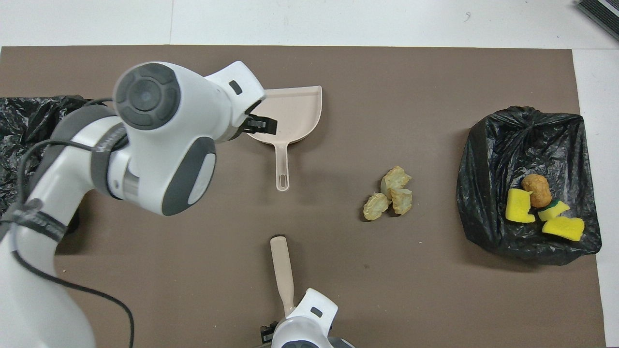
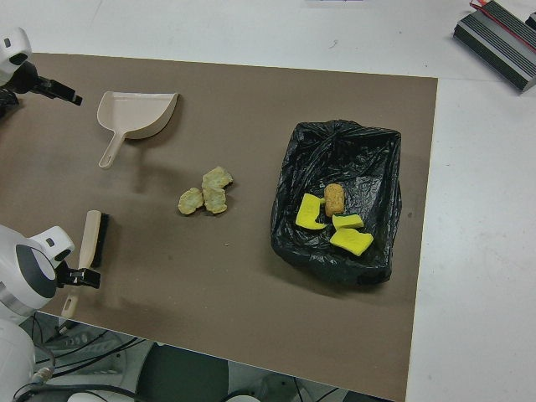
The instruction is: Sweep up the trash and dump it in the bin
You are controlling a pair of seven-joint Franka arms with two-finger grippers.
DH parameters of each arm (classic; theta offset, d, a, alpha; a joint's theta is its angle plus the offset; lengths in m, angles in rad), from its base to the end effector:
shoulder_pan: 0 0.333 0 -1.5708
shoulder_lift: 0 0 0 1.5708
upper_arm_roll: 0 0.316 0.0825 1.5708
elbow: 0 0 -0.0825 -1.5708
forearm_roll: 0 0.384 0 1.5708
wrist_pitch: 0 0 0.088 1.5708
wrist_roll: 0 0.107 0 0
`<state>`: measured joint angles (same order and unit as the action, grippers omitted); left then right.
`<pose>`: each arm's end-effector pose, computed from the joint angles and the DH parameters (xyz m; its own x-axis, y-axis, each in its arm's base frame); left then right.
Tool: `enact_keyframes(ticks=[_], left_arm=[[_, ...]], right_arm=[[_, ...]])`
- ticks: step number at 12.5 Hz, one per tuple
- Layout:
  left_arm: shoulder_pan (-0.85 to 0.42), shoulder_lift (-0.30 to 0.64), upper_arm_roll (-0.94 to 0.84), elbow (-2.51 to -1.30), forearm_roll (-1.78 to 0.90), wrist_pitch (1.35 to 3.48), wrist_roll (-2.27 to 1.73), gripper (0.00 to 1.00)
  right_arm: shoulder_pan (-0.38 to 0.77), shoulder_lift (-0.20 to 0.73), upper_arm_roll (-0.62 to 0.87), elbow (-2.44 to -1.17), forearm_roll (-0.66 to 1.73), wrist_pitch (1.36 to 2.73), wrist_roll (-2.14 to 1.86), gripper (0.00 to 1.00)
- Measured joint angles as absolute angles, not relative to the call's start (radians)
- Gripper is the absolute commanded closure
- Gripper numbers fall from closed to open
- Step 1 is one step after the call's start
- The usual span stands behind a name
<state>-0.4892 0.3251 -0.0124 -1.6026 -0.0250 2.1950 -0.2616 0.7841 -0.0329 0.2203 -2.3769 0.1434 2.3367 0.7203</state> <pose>0.5970 -0.3273 0.4693 0.9466 -0.2063 0.2479 -0.2356 -0.9672 0.0947 0.2620 0.4162 0.3345 0.9801 0.1848 -0.0721 0.1804 -0.9816 -0.0632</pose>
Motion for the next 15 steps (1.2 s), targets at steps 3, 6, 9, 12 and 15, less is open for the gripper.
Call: enact_keyframes(ticks=[3, 6, 9, 12, 15], left_arm=[[-0.530, 0.392, -0.012, -1.618, -0.025, 2.281, -0.292, 0.00], [-0.544, 0.416, -0.011, -1.690, -0.025, 2.328, -0.308, 0.00], [-0.579, 0.424, -0.012, -1.758, -0.025, 2.380, -0.372, 0.17], [-0.580, 0.421, -0.002, -1.758, -0.024, 2.382, -0.376, 0.65], [-0.578, 0.418, 0.013, -1.757, -0.010, 2.380, -0.375, 0.96]], right_arm=[[0.784, -0.033, 0.220, -2.377, 0.143, 2.337, 0.720, 1.00], [0.782, -0.029, 0.220, -2.367, 0.144, 2.334, 0.716, 1.00], [0.744, -0.029, 0.213, -2.319, 0.143, 2.221, 0.667, 1.00], [0.645, -0.116, 0.208, -2.290, 0.139, 2.039, 0.604, 1.00], [0.473, -0.233, 0.203, -2.293, 0.125, 1.887, 0.497, 1.00]])
